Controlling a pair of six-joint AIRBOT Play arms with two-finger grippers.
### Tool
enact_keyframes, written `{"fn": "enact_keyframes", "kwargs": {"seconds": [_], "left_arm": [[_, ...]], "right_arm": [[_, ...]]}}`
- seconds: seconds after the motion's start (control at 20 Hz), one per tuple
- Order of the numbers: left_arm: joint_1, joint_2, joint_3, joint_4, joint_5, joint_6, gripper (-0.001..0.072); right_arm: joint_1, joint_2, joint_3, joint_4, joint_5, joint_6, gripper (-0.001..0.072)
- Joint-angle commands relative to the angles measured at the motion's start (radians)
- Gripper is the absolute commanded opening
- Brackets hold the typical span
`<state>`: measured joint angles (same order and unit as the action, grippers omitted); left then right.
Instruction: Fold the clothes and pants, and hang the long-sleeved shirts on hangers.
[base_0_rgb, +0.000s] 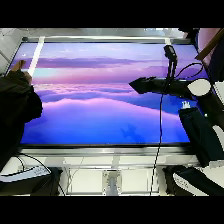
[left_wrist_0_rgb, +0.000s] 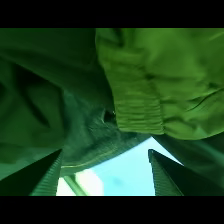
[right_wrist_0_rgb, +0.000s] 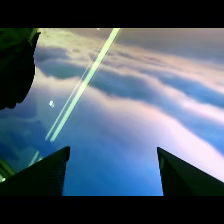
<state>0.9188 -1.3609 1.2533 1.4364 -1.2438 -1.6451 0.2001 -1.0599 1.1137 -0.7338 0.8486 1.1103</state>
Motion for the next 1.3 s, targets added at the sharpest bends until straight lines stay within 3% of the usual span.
{"fn": "enact_keyframes", "kwargs": {"seconds": [0.0,0.2,0.35,0.45,0.5,0.55,0.6,0.85,1.0,1.15,1.25], "left_arm": [[0.132,0.001,-0.187,-0.323,0.144,0.259,0.0698],[0.146,-0.039,-0.267,-0.617,0.264,0.465,0.0715],[0.14,-0.078,-0.267,-0.829,0.264,0.537,0.0705],[0.126,-0.082,-0.267,-0.833,0.269,0.538,0.0658],[0.122,-0.085,-0.267,-0.832,0.274,0.537,0.053],[0.123,-0.086,-0.267,-0.845,0.272,0.534,0.0299],[0.123,-0.085,-0.267,-0.85,0.272,0.535,0.0012],[0.124,-0.007,-0.264,-0.87,0.273,0.558,0.0008],[0.096,0.103,-0.265,-0.908,0.201,0.563,0.0008],[-0.061,0.255,-0.265,-1.021,0.14,0.592,0.0007],[-0.262,0.342,-0.265,-1.092,0.174,0.592,0.0007]], "right_arm": [[0.001,0.0,0.045,0.0,-0.022,0.0,0.0629],[0.001,0.001,0.071,0.004,-0.022,0.002,0.0628],[0.001,0.0,0.071,0.004,-0.02,0.007,0.0626],[0.001,0.0,0.071,0.003,-0.02,0.007,0.0622],[0.001,0.0,0.071,0.003,-0.02,0.007,0.0622],[0.001,0.0,0.071,0.003,-0.02,0.007,0.0622],[0.001,0.0,0.071,0.003,-0.02,0.007,0.0621],[0.0,0.0,0.071,-0.001,-0.019,0.007,0.062],[-0.003,0.007,0.072,-0.014,-0.025,0.006,0.0618],[-0.054,0.024,0.135,-0.091,0.066,0.007,0.0618],[-0.107,0.036,0.216,-0.142,0.183,0.007,0.0618]]}}
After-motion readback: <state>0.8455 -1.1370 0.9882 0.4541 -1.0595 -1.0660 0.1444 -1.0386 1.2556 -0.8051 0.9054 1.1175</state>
